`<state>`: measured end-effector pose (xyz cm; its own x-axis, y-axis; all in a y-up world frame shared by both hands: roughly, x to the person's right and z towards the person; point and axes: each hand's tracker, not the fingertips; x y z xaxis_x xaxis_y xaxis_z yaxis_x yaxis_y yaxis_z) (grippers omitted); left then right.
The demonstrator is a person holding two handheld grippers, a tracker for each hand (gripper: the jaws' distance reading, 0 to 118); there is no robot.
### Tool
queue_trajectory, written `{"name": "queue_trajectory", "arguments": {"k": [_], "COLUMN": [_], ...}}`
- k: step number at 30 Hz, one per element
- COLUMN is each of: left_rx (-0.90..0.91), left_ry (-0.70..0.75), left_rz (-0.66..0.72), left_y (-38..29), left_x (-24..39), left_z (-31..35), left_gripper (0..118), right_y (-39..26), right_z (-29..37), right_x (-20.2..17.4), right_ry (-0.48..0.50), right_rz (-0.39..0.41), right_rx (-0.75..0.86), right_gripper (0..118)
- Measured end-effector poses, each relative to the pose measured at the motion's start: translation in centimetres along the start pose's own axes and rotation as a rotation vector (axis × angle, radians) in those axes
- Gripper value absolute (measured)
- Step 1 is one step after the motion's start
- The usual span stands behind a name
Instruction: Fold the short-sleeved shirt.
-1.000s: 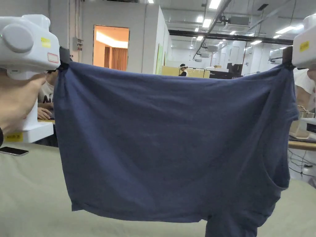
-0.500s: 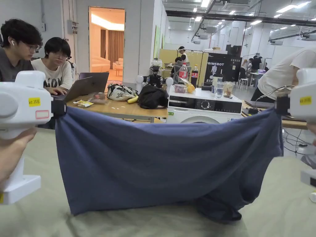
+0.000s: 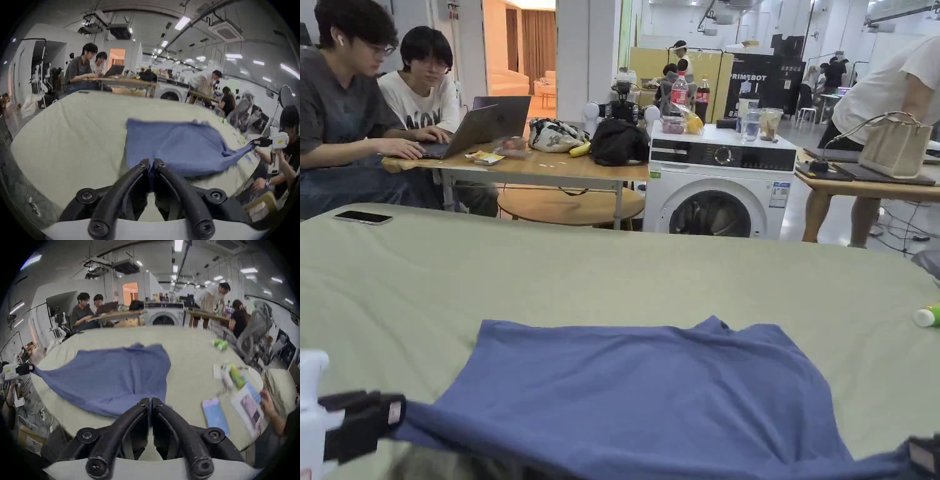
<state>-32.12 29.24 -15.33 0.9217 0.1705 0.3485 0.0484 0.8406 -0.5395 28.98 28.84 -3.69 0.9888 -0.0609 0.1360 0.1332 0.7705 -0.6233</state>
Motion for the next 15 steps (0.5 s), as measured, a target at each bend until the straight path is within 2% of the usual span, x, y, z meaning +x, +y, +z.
{"name": "queue_trajectory", "arguments": {"k": [2,5,6,7,8,9,10,11,15], "left_rx": [-0.057,-0.103,-0.143,-0.165,-0.172,-0.174,-0.172,-0.157,-0.054], "left_ry": [0.002,0.003,-0.018,-0.032,-0.019,-0.01,0.008,0.022,0.046], "left_rz": [-0.008,0.053,0.073,0.088,0.098,0.092,0.085,0.076,0.048], "left_y": [-2.2,-5.0,-5.5,-6.0,-6.4,-6.7,-6.8,-6.7,-4.2], "left_x": [-0.6,-1.4,-1.7,-1.9,-2.1,-2.2,-2.3,-2.2,-0.1], "left_z": [0.1,-0.4,-0.9,-1.3,-1.7,-1.8,-1.9,-1.8,-1.1], "left_gripper": [0,0,4,17,41,74,87,86,86], "right_y": [-2.5,-5.2,-5.7,-6.1,-6.5,-6.9,-6.9,-6.9,-4.7], "right_z": [-0.3,-1.0,-1.3,-1.6,-2.0,-2.1,-2.1,-2.1,-1.0], "right_x": [0.1,0.1,0.0,-0.1,0.2,0.2,-0.1,-0.4,-1.8], "right_ry": [0.023,0.017,0.013,0.014,0.022,0.031,0.018,0.004,-0.001], "right_rz": [-0.009,-0.015,-0.001,0.0,0.007,0.026,0.049,0.089,0.133], "right_rx": [-0.06,-0.094,-0.104,-0.112,-0.129,-0.134,-0.129,-0.115,0.018], "right_gripper": [1,2,13,36,64,90,93,92,92]}}
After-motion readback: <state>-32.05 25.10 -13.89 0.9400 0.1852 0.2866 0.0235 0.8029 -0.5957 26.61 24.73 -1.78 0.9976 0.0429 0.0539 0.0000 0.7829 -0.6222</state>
